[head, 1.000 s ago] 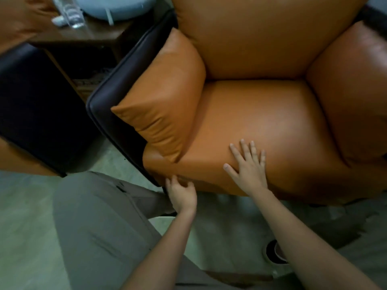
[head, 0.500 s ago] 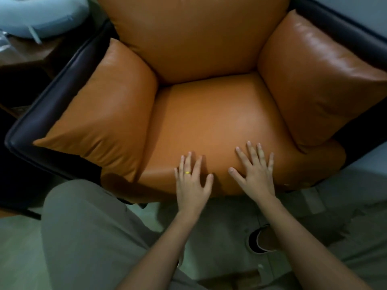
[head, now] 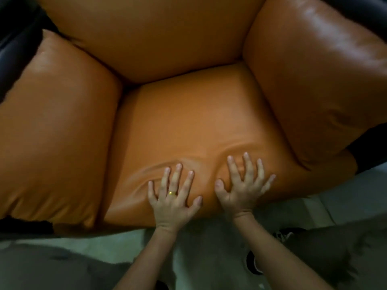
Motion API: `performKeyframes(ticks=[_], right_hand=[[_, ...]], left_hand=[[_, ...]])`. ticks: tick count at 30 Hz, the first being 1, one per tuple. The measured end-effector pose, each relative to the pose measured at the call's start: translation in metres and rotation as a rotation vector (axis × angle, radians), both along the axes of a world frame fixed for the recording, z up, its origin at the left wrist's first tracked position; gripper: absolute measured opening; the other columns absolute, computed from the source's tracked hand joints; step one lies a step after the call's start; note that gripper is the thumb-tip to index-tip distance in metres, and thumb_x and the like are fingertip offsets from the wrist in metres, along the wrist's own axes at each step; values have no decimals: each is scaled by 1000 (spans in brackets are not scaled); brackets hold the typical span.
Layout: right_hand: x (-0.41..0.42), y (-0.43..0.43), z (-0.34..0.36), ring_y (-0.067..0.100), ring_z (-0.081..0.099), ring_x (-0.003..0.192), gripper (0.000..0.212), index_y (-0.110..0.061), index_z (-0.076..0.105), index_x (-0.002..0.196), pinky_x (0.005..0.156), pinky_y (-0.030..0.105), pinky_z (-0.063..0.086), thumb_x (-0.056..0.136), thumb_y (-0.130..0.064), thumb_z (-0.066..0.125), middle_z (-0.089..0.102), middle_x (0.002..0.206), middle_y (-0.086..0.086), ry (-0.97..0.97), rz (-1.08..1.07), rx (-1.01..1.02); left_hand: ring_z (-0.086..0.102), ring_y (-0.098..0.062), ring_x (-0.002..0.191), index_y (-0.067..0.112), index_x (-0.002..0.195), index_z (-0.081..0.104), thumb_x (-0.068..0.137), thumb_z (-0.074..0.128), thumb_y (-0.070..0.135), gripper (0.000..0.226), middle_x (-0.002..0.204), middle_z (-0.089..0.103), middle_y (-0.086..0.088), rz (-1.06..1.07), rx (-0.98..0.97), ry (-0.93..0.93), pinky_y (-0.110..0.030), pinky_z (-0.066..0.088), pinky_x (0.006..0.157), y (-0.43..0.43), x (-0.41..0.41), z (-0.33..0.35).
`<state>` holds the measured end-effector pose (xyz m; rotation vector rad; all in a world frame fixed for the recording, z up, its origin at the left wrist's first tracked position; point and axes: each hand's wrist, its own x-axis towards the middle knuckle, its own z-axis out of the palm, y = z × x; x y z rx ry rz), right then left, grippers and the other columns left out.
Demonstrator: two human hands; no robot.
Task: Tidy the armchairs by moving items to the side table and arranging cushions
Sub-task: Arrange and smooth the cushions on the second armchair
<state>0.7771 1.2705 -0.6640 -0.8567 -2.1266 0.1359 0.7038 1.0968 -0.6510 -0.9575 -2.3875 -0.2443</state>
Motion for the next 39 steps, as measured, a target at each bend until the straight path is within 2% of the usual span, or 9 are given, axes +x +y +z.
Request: performKeyframes(ticks=[5,8,11,13,17,23,28,34,39], right_hand=[[12,-5,16,36,36,142,62,-34,61,136,116,64,9,82,-61,49,52,149,6,-65,34,-98],[27,-4,33,31,22,150,63,-37,50,146,119,61,2,88,-61,49,38,159,2,-206,116,-232],[45,2,39,25,7,155,62,-37,36,153,122,59,-1,95,-61,43,21,166,1,-304,245,-293],[59,6,39,22,11,155,58,-33,37,151,122,59,6,98,-52,46,21,166,3,-210,260,-351],[83,13,34,32,25,149,64,-22,35,153,119,62,20,95,-44,53,25,162,12,133,-72,-476],[79,61,52,32,-5,155,94,-34,0,160,122,59,4,87,-69,49,-5,169,6,272,-140,-638],[62,83,42,34,-5,155,88,-46,-2,156,119,67,2,87,-73,44,5,169,5,225,-174,-615],[45,90,30,34,1,155,83,-46,7,157,118,67,0,88,-66,50,15,168,11,368,-251,-541],[31,95,19,41,12,153,84,-28,23,156,117,67,6,86,-64,50,27,163,16,367,-358,-450]], left_hand=[[35,-26,147,36,150,42,93,37,65,65,159,39,0,41,-48,-121,-61,20,115,-5,12,18],[26,-24,152,35,153,38,94,37,63,66,163,31,2,31,-109,-312,-62,13,117,-4,18,40],[15,-21,155,33,157,28,98,30,60,65,166,22,4,-29,-184,-384,-63,9,119,-1,20,53],[10,-19,155,33,158,26,101,27,58,63,167,19,5,-79,-217,-408,-63,9,120,5,16,59],[4,-17,156,36,158,21,102,21,59,60,168,13,6,-142,-282,-409,-64,7,120,22,13,64],[1,-20,156,40,159,13,100,14,66,65,169,7,5,-198,-349,-398,-68,6,118,52,12,70],[1,-26,156,41,159,8,98,15,70,68,169,5,0,-173,-375,-402,-71,7,116,82,14,74],[4,-25,156,43,159,10,97,17,72,68,169,9,1,-123,-328,-379,-68,8,118,90,16,65],[17,-27,154,40,157,26,94,31,69,69,167,20,-2,-146,-280,-316,-65,9,118,93,5,52]])
